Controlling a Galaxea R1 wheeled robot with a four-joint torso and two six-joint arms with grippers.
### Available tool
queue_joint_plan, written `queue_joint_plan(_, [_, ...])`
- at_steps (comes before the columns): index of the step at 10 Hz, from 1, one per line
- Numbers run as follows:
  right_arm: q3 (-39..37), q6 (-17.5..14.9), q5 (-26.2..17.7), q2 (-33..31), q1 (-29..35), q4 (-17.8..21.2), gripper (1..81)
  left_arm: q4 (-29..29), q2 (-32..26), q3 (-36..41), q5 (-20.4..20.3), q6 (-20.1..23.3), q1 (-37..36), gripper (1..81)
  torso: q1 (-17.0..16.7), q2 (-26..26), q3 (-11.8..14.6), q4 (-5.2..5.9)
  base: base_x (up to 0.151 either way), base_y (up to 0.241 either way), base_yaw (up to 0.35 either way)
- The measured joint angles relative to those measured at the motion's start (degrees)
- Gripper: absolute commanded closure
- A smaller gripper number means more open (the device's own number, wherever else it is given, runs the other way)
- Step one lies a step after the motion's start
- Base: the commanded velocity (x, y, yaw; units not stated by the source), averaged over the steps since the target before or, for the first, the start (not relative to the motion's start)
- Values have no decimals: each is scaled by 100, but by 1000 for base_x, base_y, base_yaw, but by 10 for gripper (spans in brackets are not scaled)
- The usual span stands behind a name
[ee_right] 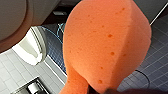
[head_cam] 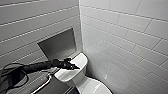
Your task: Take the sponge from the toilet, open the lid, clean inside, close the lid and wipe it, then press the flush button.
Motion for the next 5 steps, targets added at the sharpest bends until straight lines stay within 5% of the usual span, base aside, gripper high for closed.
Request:
queue_joint_plan(1, [-1,-2,0,-2,-2,1,811,-6,96,-146,80,-21,-160,10,0,0,7,0,0,0,0])
queue_joint_plan(2, [-12,0,6,5,-2,1,811,-16,133,-289,144,-40,-286,811,0,2,5,0,0,0,0])
queue_joint_plan(5, [-45,0,6,27,-5,1,811,-16,236,-722,295,-82,-289,811,0,5,2,0,0,0,0])
